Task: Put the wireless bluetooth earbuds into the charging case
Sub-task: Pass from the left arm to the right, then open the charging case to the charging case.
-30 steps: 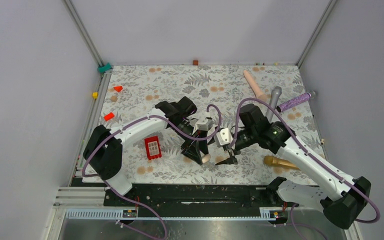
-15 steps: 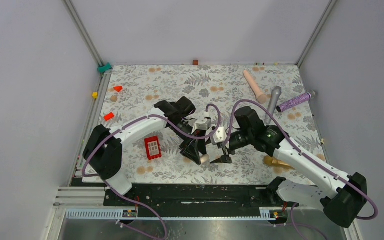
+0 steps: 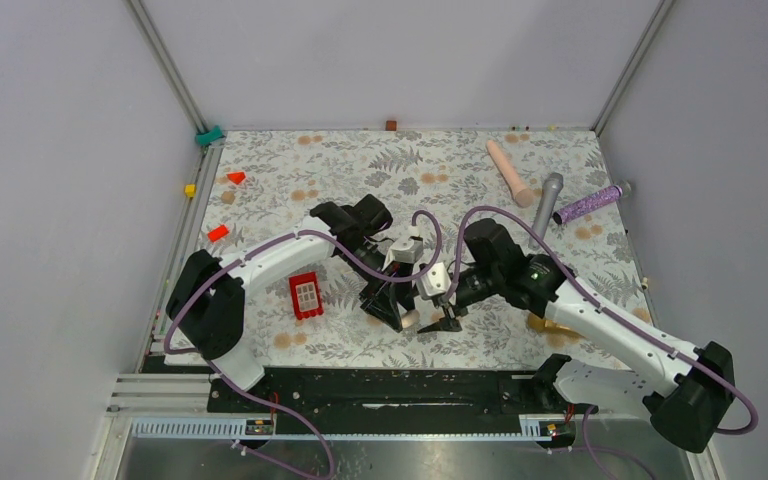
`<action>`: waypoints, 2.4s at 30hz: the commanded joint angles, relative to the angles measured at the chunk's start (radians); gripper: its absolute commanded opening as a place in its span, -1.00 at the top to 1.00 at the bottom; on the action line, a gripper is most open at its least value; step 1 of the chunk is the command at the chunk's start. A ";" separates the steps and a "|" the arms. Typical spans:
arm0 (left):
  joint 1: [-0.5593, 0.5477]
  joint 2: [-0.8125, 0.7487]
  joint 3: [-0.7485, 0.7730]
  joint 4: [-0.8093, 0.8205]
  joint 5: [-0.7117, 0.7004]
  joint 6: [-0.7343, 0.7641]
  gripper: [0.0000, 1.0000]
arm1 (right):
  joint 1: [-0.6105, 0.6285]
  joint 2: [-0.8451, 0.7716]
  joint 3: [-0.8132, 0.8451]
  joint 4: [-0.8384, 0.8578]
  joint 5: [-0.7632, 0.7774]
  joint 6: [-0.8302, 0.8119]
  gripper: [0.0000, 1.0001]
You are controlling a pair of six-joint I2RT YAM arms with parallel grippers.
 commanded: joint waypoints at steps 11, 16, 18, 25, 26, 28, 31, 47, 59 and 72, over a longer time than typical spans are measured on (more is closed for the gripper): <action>-0.002 -0.006 0.039 0.002 0.069 0.044 0.52 | 0.041 0.026 -0.025 0.051 0.035 -0.017 -0.23; -0.002 -0.006 0.041 0.003 0.073 0.042 0.52 | 0.051 0.040 -0.023 0.055 0.038 -0.017 -0.16; -0.003 -0.005 0.041 0.002 0.073 0.043 0.52 | 0.056 0.047 -0.023 0.060 0.038 -0.014 -0.09; -0.003 -0.006 0.040 0.002 0.070 0.044 0.52 | 0.064 0.059 -0.019 0.062 0.045 -0.014 0.32; -0.002 -0.006 0.039 0.002 0.070 0.044 0.52 | 0.064 0.058 -0.019 0.063 0.044 -0.012 0.37; -0.003 -0.007 0.040 0.001 0.067 0.044 0.46 | 0.065 0.057 -0.016 0.062 0.041 -0.007 0.44; 0.000 -0.009 0.044 -0.001 0.057 0.046 -0.02 | 0.065 0.055 -0.015 0.061 0.036 0.002 0.50; 0.186 -0.282 0.071 0.041 -0.129 0.022 -0.97 | 0.064 0.035 0.129 -0.039 0.152 0.123 0.66; 0.238 -0.545 0.189 0.210 -0.551 -0.153 -0.97 | 0.063 0.038 0.312 -0.183 0.290 0.149 0.76; 0.234 -0.578 0.090 0.532 -0.906 -0.506 -0.97 | 0.028 -0.014 0.337 -0.051 0.358 0.361 0.81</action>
